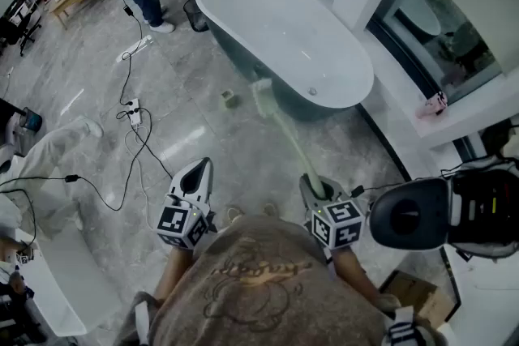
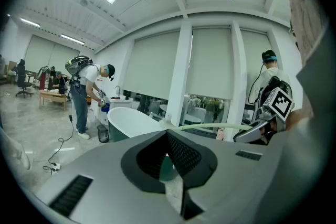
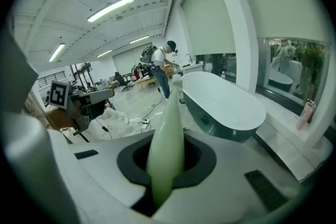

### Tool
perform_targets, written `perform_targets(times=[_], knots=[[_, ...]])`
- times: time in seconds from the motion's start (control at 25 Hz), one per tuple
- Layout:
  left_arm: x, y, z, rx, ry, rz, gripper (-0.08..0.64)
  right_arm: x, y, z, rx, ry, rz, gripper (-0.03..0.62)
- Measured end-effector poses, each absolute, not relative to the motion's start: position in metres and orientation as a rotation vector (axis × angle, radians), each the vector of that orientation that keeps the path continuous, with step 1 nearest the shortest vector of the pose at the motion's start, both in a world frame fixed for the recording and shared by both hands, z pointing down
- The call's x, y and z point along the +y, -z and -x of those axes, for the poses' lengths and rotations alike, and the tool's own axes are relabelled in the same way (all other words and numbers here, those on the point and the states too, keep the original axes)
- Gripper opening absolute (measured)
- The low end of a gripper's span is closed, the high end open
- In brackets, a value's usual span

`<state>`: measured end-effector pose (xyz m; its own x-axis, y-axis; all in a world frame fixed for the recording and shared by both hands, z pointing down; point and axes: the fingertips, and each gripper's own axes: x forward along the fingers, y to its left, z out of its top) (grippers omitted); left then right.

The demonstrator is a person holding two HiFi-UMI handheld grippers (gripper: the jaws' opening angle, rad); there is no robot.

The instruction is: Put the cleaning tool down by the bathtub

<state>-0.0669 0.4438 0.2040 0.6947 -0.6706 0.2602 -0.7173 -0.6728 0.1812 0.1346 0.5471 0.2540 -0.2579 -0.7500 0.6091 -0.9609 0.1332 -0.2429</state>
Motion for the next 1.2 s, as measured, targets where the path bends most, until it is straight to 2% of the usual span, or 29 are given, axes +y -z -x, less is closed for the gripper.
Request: perform_targets(times=[1.2], knots=[[0.411, -0.225, 0.096, -1.072, -0.239, -2.661, 0.0, 0.496, -0.26, -0.089, -2.144, -0.814, -1.606, 0.029]])
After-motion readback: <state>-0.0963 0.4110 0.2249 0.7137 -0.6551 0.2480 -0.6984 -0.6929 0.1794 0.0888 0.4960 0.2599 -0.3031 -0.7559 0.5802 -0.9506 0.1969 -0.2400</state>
